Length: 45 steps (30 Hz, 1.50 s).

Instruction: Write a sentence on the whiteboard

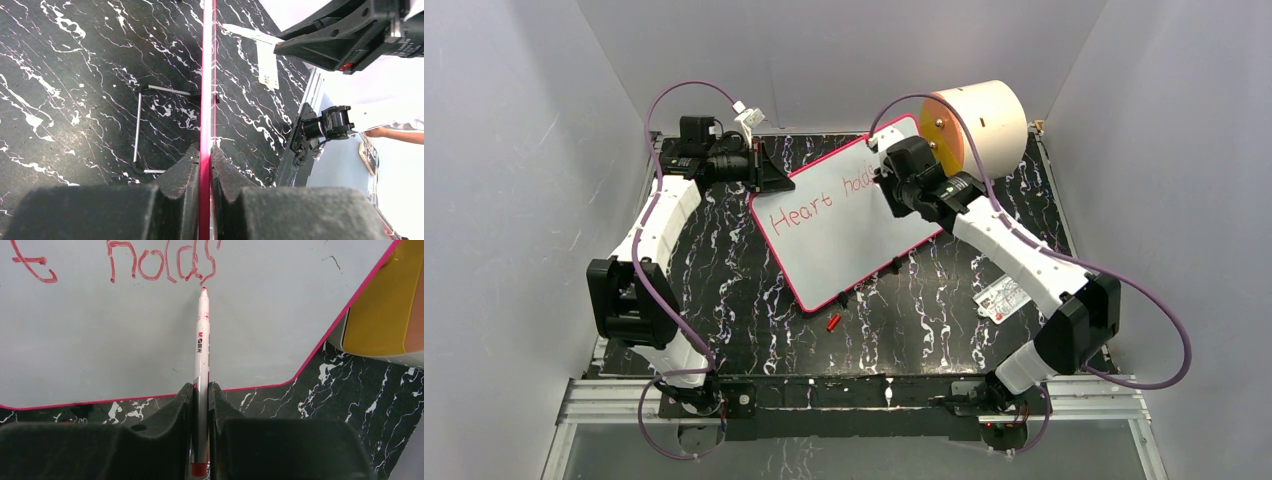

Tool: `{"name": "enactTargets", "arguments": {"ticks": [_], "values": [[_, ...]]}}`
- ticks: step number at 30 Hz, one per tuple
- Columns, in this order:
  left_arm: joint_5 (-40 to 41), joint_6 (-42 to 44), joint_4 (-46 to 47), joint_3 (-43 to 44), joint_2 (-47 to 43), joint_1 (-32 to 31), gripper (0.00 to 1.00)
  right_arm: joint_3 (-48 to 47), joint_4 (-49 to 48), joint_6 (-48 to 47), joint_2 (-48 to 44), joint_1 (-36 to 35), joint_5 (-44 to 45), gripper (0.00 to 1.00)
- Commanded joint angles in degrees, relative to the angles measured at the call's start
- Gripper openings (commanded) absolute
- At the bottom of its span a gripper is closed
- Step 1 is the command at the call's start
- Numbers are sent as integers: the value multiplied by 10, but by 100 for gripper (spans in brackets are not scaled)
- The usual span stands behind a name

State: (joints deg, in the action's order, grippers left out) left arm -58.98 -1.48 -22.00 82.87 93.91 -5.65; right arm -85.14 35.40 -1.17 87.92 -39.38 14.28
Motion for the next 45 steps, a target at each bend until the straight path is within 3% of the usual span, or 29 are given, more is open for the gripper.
{"name": "enactTargets", "arguments": {"ticks": [1, 13, 19, 24, 33, 45], "values": [[38, 12, -54, 1, -20, -6, 1, 16, -46, 7, -62, 1, 15, 0], [131, 30, -71, 56, -38, -7, 46, 41, -51, 7, -105, 2, -17, 0], [243, 39, -72, 65, -97, -7, 58, 49, -62, 7, -121, 2, -70, 0], [306, 49, -37, 14, -185, -18, 71, 56, -74, 21, -130, 2, -119, 0], [341, 141, 12, -96, -324, -144, 78, 59, -81, 20, -140, 2, -238, 0], [345, 284, 35, -154, -317, -280, 79, 63, -93, 20, -140, 2, -371, 0]]}}
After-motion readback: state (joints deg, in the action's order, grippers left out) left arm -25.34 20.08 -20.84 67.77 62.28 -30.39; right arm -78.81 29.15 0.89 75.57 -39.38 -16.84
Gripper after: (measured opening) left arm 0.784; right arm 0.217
